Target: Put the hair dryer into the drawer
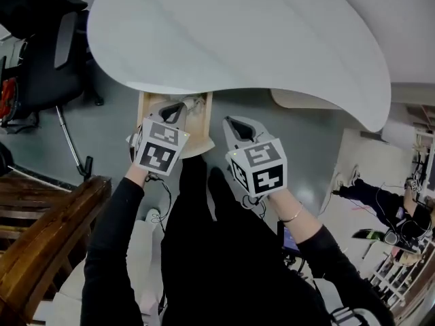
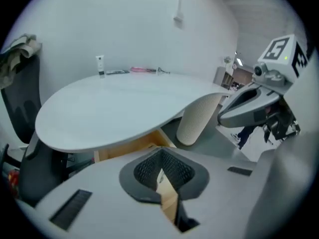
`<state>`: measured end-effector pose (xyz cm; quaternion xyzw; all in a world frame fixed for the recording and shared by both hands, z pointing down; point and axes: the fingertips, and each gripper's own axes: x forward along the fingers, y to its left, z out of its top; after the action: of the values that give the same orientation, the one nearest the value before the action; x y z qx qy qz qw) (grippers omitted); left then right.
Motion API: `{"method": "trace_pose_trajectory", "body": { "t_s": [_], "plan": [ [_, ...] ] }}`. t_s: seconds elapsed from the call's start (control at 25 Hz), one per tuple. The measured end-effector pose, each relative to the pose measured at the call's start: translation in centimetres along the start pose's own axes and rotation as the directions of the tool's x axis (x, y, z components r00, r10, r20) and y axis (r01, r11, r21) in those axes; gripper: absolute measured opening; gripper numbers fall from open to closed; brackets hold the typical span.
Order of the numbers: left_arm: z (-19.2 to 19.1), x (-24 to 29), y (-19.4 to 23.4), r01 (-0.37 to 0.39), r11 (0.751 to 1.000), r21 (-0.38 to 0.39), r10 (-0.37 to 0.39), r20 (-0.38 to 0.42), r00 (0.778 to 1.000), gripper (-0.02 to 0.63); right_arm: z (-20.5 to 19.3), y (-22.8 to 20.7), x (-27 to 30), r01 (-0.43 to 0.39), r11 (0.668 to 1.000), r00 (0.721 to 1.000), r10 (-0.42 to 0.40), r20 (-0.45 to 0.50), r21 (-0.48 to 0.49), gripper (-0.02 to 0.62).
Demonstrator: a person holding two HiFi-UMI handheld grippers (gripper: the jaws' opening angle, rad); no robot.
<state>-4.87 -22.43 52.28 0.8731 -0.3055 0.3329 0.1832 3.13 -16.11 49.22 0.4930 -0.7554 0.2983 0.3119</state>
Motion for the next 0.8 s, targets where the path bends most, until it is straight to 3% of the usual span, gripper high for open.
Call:
{"method": "trace_pose_trajectory", "body": {
  "t_s": [0.16, 0.32, 0.64, 0.8],
  "plan": [
    [2.6, -3.2, -0.3, -0.02, 0.995, -0.096, 0.033, 0.136, 0.99, 0.009, 1.0, 0.3, -2.1, -0.025, 1.0, 0.997, 0.025, 0.07, -0.007, 0.002],
    [3.7, -6.3, -1.6, -0.043, 0.987, -0.158, 0.077, 0.218, 0.973, 0.009, 1.3, 0.5, -4.7, -0.042, 0.999, 0.99, 0.046, 0.134, -0.029, 0.002],
    [2.6, -11.2, -3.9, -0.087, 0.963, -0.254, 0.165, 0.308, 0.937, 0.009, 0.3, 1.5, -7.9, -0.067, 0.995, 0.974, 0.081, 0.21, -0.071, 0.002],
    [2.3, -14.7, -5.7, -0.12, 0.951, -0.284, 0.223, 0.366, 0.903, 0.009, -0.1, 2.0, -10.7, -0.057, 0.994, 0.961, 0.079, 0.265, -0.091, 0.002]
  ]
}}
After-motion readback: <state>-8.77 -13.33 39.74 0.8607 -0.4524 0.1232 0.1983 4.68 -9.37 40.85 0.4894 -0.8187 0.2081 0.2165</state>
